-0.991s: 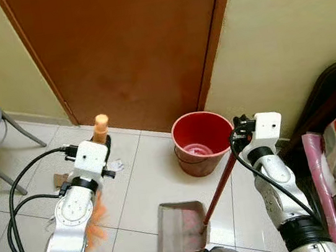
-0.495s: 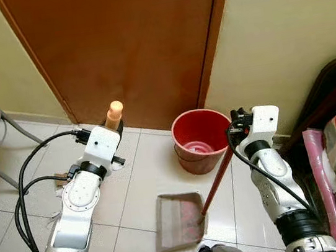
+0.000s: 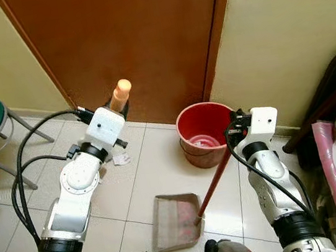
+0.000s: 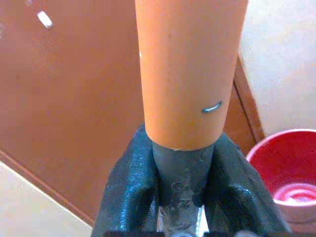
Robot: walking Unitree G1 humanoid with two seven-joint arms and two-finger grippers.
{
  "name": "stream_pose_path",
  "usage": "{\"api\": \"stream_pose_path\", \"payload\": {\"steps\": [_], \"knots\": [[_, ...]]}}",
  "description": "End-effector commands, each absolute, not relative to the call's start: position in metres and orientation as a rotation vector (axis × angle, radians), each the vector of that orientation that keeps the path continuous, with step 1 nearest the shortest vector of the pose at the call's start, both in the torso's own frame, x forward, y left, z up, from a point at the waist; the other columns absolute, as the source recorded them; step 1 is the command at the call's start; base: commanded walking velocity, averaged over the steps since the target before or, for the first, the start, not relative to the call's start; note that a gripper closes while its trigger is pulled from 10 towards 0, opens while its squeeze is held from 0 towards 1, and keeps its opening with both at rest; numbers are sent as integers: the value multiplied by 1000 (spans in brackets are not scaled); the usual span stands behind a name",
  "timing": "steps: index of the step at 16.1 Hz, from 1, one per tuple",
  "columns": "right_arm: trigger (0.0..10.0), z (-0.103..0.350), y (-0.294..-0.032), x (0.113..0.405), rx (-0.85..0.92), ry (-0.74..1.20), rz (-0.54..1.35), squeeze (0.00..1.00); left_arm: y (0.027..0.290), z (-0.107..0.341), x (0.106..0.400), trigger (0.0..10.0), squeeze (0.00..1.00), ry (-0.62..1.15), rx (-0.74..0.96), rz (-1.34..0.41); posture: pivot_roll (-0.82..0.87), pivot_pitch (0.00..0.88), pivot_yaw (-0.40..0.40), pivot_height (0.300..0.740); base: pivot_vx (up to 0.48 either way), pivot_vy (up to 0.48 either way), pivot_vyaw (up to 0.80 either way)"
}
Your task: Sweep floor
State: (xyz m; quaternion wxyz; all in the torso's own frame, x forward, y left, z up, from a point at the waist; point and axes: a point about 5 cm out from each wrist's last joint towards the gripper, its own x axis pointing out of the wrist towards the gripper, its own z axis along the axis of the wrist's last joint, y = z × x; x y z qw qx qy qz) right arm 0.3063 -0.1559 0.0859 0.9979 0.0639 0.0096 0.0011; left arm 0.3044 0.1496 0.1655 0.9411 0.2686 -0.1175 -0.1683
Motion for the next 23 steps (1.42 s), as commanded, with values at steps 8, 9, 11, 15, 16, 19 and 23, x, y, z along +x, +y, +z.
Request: {"api": "stream_pose_path", "payload": {"steps": [8,9,11,15,16,19,23], "knots": [[10000,97,-165,297,81,-32,41,0,221,172,334,10000,0,-228,574,22,11,159,-20,740,0,0,0],[10000,98,-165,297,78,-34,41,0,223,171,335,10000,0,-225,576,30,11,159,-20,740,0,0,0],[10000,100,-169,294,68,-37,47,0,236,156,345,10000,0,-163,548,104,-16,156,-39,740,0,0,0],[10000,105,-162,292,48,-47,84,0,228,111,355,10000,0,42,517,91,-61,132,-53,740,0,0,0],[10000,106,-163,291,33,-53,88,0,209,106,359,10000,0,65,515,16,-66,123,-49,740,0,0,0],[10000,106,-167,292,26,-48,71,0,174,102,364,10000,0,55,505,-129,-66,118,-43,740,0,0,0],[10000,106,-162,296,25,-42,72,0,113,92,356,10000,0,37,382,-369,-51,116,-39,740,0,0,0]]}}
